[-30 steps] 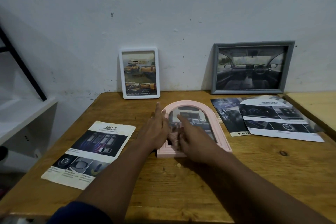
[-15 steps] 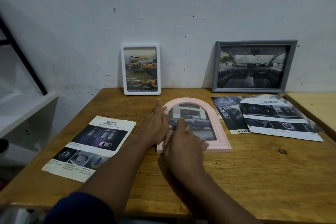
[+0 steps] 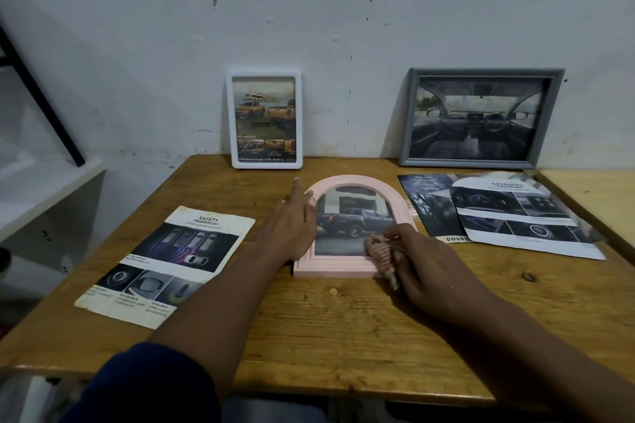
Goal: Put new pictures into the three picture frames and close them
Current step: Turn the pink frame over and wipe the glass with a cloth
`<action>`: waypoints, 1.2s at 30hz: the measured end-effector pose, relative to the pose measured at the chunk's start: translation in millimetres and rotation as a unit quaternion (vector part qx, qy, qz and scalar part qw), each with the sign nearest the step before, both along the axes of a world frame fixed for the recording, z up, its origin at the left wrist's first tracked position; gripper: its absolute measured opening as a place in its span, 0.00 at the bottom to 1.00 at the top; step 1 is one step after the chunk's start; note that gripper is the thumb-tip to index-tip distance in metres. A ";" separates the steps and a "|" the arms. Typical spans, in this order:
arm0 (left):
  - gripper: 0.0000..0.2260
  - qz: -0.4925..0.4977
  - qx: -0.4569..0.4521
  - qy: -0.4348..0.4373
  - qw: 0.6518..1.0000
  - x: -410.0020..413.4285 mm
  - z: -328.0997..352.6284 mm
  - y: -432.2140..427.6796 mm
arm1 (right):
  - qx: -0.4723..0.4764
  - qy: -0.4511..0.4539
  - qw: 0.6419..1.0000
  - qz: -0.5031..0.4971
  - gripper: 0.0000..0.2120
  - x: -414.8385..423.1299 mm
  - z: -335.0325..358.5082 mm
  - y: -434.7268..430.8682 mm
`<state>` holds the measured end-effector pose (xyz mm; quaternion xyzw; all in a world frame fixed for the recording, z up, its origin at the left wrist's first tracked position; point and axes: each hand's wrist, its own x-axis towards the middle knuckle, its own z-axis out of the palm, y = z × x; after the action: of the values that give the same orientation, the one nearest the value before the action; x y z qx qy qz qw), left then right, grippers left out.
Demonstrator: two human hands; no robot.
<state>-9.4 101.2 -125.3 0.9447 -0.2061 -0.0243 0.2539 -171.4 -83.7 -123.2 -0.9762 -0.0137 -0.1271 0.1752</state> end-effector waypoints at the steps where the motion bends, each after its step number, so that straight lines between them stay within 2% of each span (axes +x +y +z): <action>1: 0.27 -0.001 0.005 -0.003 1.000 0.2 0.2 -0.6 | -0.009 -0.004 1.000 0.001 0.16 -0.9 -1.2 -1.8; 4: 0.27 -0.008 0.022 -0.004 1.000 1.7 0.4 -1.4 | 0.013 -0.010 1.000 0.000 0.15 -0.3 -7.5 -1.8; 5: 0.28 -0.012 0.025 -0.002 1.000 2.6 0.1 -1.0 | 0.067 -0.014 0.998 -0.011 0.14 0.9 -5.3 -0.9; 6: 0.28 -0.019 0.025 0.000 0.999 4.6 -1.2 -0.6 | 0.160 -0.012 0.986 -0.036 0.14 3.1 1.9 -1.4; 8: 0.29 -0.039 0.016 0.007 0.999 9.9 -4.3 0.5 | 0.380 0.012 0.918 -0.115 0.13 14.2 23.0 -9.0; 9: 0.30 -0.044 0.007 0.012 0.999 12.7 -5.8 1.1 | 0.448 0.028 0.881 -0.150 0.12 20.2 36.2 -14.5; 11: 0.30 -0.047 -0.009 0.023 0.999 16.0 -5.8 1.0 | 0.471 0.043 0.866 -0.164 0.08 36.5 55.8 -26.8; 13: 0.31 -0.055 -0.012 0.015 0.998 17.2 -5.4 -0.4 | 0.427 0.011 0.892 -0.149 0.07 59.4 68.1 -31.4; 16: 0.31 -0.085 -0.012 0.019 0.996 12.7 -5.9 -4.2 | 0.268 -0.022 0.955 -0.129 0.07 96.2 65.0 -35.9; 19: 0.32 -0.109 -0.011 0.027 0.994 11.4 -15.8 -7.0 | 0.165 0.037 0.984 -0.061 0.08 118.7 34.0 -41.1; 22: 0.34 -0.092 -0.014 0.035 0.995 15.0 -22.4 -7.2 | -0.011 0.094 0.994 -0.054 0.24 123.2 0.5 -48.5; 26: 0.34 -0.068 -0.006 0.038 0.997 13.2 -20.5 -9.4 | -0.012 0.116 0.991 -0.068 0.29 114.0 -4.6 -51.8; 36: 0.34 -0.053 -0.029 0.023 0.998 12.7 -18.3 -10.9 | -0.007 0.099 0.991 -0.088 0.28 12.6 -8.0 -9.6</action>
<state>3.3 90.3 -143.5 0.9237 -0.2510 -0.0534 0.2845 -158.8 -93.3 -131.2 -0.9826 0.0892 -0.0443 0.1565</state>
